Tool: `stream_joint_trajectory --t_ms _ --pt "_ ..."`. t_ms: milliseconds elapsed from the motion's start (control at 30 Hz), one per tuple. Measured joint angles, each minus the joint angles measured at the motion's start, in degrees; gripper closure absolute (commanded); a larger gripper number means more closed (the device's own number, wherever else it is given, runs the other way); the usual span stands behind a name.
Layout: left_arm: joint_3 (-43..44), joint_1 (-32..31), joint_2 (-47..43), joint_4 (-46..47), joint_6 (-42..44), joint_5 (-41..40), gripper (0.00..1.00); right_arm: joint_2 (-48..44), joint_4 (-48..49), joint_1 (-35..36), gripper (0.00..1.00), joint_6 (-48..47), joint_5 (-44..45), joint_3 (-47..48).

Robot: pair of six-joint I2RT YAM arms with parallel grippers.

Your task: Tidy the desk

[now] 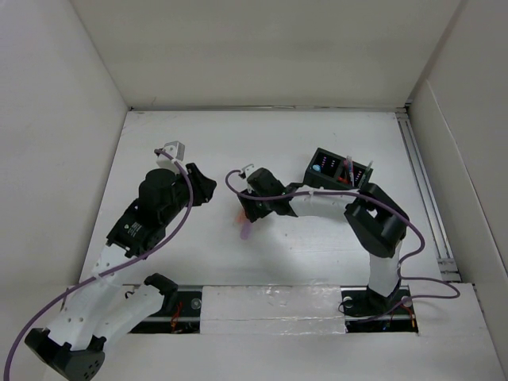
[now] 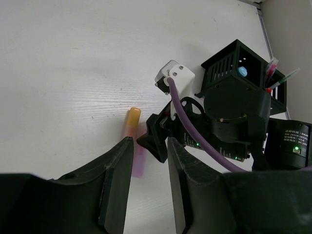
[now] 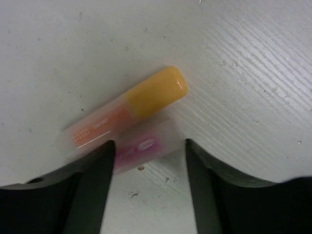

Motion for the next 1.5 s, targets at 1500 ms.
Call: stream_joint_trajectory --t_ms 1500 --pt "0.0 0.0 2.0 1.9 -0.2 -0.3 0.70 -5.6 -9.0 -2.6 0.43 -12.7 -1.6 -5.7"
